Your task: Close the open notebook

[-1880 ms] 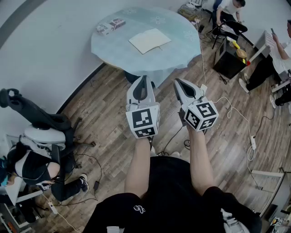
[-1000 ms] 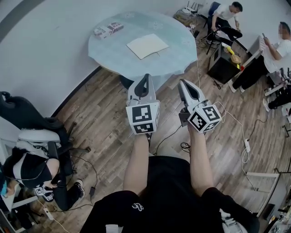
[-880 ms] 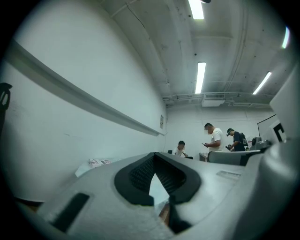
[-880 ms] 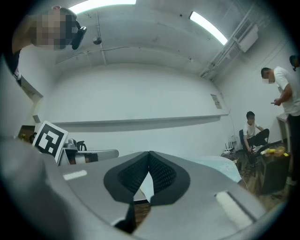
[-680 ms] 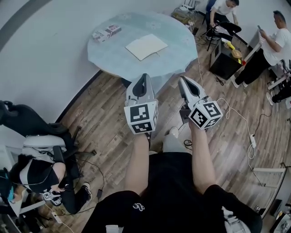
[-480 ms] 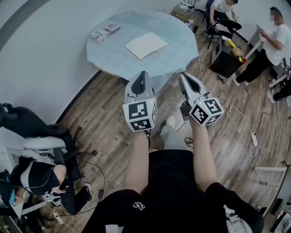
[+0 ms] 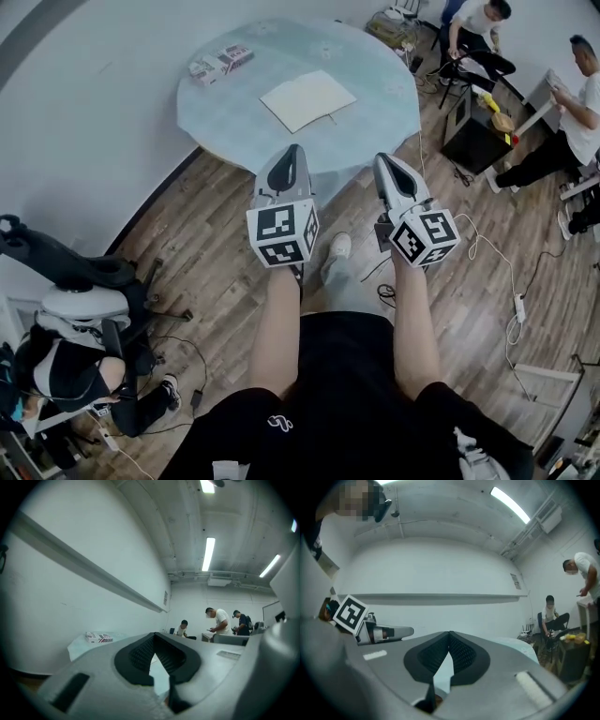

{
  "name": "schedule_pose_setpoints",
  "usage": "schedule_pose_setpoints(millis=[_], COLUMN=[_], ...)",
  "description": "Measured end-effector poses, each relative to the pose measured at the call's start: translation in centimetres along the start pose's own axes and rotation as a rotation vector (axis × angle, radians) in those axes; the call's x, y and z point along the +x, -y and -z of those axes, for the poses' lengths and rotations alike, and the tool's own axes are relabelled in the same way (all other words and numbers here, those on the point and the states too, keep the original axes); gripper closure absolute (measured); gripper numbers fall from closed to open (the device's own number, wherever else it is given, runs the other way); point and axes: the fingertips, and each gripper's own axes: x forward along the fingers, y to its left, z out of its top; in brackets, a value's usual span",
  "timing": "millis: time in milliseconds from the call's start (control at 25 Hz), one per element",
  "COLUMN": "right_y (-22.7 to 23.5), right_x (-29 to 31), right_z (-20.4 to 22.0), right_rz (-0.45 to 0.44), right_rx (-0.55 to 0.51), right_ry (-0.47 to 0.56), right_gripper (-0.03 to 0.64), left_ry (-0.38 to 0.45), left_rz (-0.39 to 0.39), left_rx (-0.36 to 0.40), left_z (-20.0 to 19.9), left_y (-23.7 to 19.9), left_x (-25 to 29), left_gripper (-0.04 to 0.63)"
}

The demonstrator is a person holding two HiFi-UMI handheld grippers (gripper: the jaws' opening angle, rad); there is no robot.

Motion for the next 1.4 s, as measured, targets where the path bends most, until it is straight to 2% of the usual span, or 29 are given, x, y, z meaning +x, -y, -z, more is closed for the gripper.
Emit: schedule_pose_setpoints(millis=[120, 240, 480, 720, 840, 1080, 1240, 1400], right_y=[2.1, 5.2, 10.6, 16.2, 18.4, 20.8, 22.0, 21.8], right_x=[2.7, 5.4, 12.2, 20.4, 24.2, 28.6, 31.3, 32.7], right_z=[0.3, 0.8, 4.7, 6.8, 7.1, 8.8, 9.1, 11.3], right_rz=[-0.002, 0.005, -0.037, -0.118, -0.165, -0.230, -0.214, -0.243], right_rx=[-0.063, -0.075, -0.042, -0.002, -0.002, 0.007, -0.009, -0.073], right_ry=[-0.029, -0.048, -0.119, -0.169, -0.189, -0.240, -0.244, -0.299], right_gripper=[0.606, 0.606, 0.606, 0.606, 0.605, 0.606, 0.604, 0.604], left_ry=[-0.007, -0.027, -0.096, -0.136, -0.135, -0.160, -0.181, -0.193], left_rz=[-0.055, -0.083, -0.129, -0.198, -0.240, -0.295, -0.350, -0.378], left_rx=[-0.007, -0.039, -0.075, -0.053, -0.071, -0.087, -0.114, -0.130], left_z=[0.1, 1.4, 5.7, 6.8, 6.5, 7.3, 8.1, 9.8], left_y=[-2.6, -4.0, -5.9, -7.8, -8.9, -10.5, -13.3, -15.6], left_x=[2.9, 6.2, 13.6, 21.6, 24.8, 28.2, 28.7, 28.5], left_gripper=[0.592, 0.592, 0.592, 0.592, 0.592, 0.592, 0.592, 0.592])
